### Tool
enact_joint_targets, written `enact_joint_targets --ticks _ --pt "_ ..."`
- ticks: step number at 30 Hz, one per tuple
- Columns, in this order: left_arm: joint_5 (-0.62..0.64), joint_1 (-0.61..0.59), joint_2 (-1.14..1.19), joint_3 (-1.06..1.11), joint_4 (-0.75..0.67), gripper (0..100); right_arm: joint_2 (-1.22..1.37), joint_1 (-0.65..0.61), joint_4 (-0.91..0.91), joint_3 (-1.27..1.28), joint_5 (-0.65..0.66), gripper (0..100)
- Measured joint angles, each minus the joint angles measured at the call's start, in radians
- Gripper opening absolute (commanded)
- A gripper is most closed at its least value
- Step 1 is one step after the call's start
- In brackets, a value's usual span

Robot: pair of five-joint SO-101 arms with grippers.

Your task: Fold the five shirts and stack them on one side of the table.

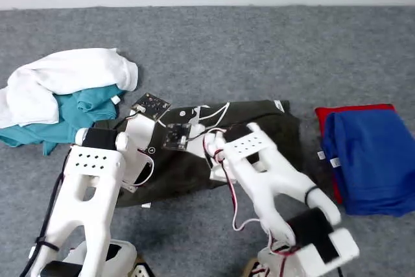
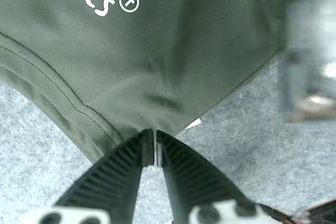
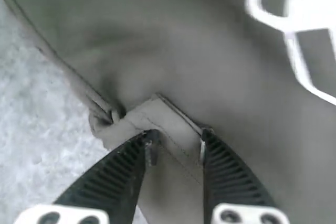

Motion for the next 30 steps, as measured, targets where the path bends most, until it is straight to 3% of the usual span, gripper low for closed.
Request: enact_joint_targets --ticks 7,16,20,25,30 --pt "0.0 0.0 0.0 0.0 0.0 1 -0.008 0.0 0.071 -0.058 0.0 14.8" --pt "-0.005 -0.029 0.0 -0.061 0.0 2 -0.365 0.11 0.391 -0.206 -0.018 15.1" --pt "-0.005 -0.144 0.0 -0.196 0.008 2 -0.497 0.218 0.543 -0.226 -0.109 15.1" --pt "0.029 -0.407 0.0 -0.245 -0.015 3 -0.531 0.41 0.663 -0.226 -0.315 15.1" --pt "0.201 -0.528 0.0 -0.173 -0.034 20 -0.531 0.525 0.683 -0.226 -0.379 15.1"
